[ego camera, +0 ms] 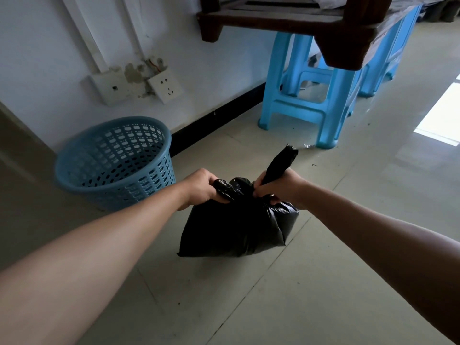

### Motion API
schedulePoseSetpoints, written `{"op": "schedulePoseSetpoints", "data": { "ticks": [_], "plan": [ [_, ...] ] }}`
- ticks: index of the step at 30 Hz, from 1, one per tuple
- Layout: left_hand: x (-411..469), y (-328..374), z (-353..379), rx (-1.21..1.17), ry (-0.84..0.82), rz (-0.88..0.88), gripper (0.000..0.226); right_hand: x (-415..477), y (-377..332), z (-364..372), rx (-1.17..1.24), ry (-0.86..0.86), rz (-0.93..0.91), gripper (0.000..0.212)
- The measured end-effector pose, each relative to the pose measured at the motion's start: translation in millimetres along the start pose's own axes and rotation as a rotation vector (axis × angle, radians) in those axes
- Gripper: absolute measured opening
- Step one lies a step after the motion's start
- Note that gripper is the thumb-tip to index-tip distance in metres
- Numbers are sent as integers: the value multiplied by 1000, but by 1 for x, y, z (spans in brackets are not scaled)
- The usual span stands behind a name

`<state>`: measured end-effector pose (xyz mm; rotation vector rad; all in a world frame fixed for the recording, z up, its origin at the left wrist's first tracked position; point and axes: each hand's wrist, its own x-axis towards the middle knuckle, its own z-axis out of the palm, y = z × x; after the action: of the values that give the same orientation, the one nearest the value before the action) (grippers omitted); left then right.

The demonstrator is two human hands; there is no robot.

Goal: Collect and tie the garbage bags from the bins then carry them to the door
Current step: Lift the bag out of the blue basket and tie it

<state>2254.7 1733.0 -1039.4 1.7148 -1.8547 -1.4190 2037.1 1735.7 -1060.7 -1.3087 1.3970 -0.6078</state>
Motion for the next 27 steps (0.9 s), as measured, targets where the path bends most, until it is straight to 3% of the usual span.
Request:
{"op": "schedulePoseSetpoints", "data": {
  "ticks": [3,7,13,16,19,23,25,27],
  "plan": [
    [3,5,5,24,12,23,9,2,3,7,-250,304,-157,14],
    [5,15,8,36,23,40,12,-6,4,3,-688,517,-362,10],
    [0,28,27,26,-43,86,10,-5,19,-6,-994,550,-470,12],
    [0,16,30,27,-29,43,11,-4,27,-4,-874,552,-490,6],
    [0,-5,28,54,51,-27,15,-1,38,3,-559,383,-453,15],
    [-2,-32,23,184,-25,-184,10,-8,36,1,165,98,32,16],
    [-4,-34,20,241,-131,-251,7,-12,33,-7,317,62,172,15],
    [-2,-30,20,197,-119,-242,8,-13,33,-15,432,119,200,12]
  ]
}}
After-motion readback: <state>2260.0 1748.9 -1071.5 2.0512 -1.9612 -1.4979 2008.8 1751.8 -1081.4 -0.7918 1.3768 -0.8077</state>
